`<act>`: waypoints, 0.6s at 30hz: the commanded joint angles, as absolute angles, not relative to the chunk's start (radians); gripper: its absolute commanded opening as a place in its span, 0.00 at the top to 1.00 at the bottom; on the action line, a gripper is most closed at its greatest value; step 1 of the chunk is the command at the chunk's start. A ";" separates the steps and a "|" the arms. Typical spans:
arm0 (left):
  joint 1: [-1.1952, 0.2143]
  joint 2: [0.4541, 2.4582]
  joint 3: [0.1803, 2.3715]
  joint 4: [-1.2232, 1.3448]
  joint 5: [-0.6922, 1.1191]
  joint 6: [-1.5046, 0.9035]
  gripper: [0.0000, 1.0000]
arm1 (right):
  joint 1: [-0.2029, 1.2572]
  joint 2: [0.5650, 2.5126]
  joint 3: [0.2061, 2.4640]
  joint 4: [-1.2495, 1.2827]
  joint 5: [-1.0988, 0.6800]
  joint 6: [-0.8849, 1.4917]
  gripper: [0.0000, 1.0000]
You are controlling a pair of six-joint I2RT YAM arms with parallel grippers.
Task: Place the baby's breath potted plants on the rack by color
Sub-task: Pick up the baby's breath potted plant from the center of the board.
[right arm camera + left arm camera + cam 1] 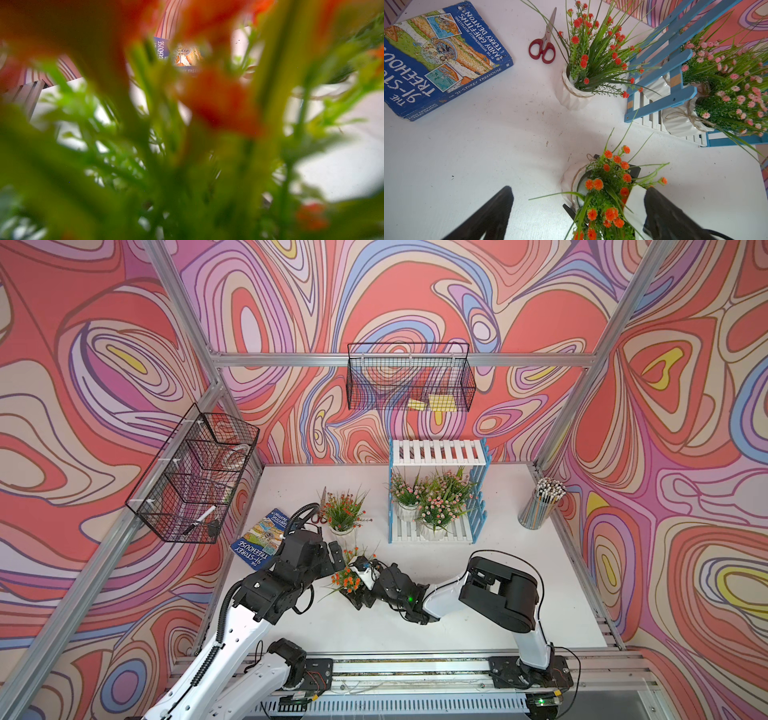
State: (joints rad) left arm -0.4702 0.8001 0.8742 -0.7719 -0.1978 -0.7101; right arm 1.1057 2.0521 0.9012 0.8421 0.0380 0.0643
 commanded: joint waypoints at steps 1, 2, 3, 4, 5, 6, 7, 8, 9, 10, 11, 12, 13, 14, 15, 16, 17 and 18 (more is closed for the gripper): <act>-0.465 0.799 0.861 -0.754 -0.202 -0.723 0.00 | 1.109 1.983 0.896 0.876 0.064 0.063 0.22; -0.465 0.799 0.858 -0.752 -0.201 -0.723 0.00 | 1.109 1.976 0.894 0.873 0.067 0.062 0.22; -0.465 0.799 0.856 -0.750 -0.201 -0.724 0.00 | 1.109 1.973 0.893 0.872 0.069 0.060 0.22; -0.465 0.798 0.853 -0.747 -0.199 -0.724 0.00 | 1.108 1.973 0.892 0.870 0.070 0.060 0.22; -0.465 0.798 0.850 -0.746 -0.198 -0.725 0.00 | 1.108 1.973 0.891 0.871 0.071 0.058 0.22; -0.465 0.798 0.848 -0.744 -0.198 -0.726 0.00 | 1.109 1.973 0.891 0.872 0.072 0.058 0.22; -0.465 0.798 0.847 -0.744 -0.197 -0.726 0.00 | 1.108 1.972 0.891 0.876 0.074 0.057 0.22; -0.465 0.799 0.846 -0.744 -0.198 -0.725 0.00 | 1.109 1.968 0.889 0.879 0.075 0.057 0.22; -0.465 0.798 0.846 -0.746 -0.199 -0.724 0.00 | 1.109 1.962 0.887 0.879 0.075 0.057 0.22; -0.465 0.798 0.845 -0.746 -0.201 -0.724 0.00 | 1.109 1.955 0.887 0.878 0.077 0.058 0.22; -0.465 0.796 0.845 -0.746 -0.203 -0.724 0.00 | 1.109 1.945 0.887 0.871 0.081 0.056 0.22; -0.465 0.796 0.845 -0.745 -0.205 -0.724 0.00 | 1.108 1.935 0.887 0.865 0.085 0.055 0.22; -0.465 0.796 0.845 -0.745 -0.207 -0.724 0.00 | 1.109 1.921 0.887 0.858 0.086 0.053 0.22; -0.466 0.796 0.845 -0.745 -0.209 -0.725 0.00 | 1.108 1.907 0.887 0.851 0.091 0.050 0.22; -0.466 0.795 0.845 -0.744 -0.211 -0.726 0.00 | 1.109 1.896 0.886 0.842 0.096 0.047 0.22; -0.465 0.795 0.845 -0.743 -0.213 -0.727 0.00 | 1.109 1.882 0.883 0.837 0.102 0.043 0.22; -0.465 0.793 0.844 -0.740 -0.213 -0.728 0.00 | 1.109 1.866 0.879 0.834 0.108 0.040 0.22; -0.466 0.793 0.844 -0.739 -0.216 -0.729 0.00 | 1.109 1.853 0.875 0.830 0.113 0.040 0.22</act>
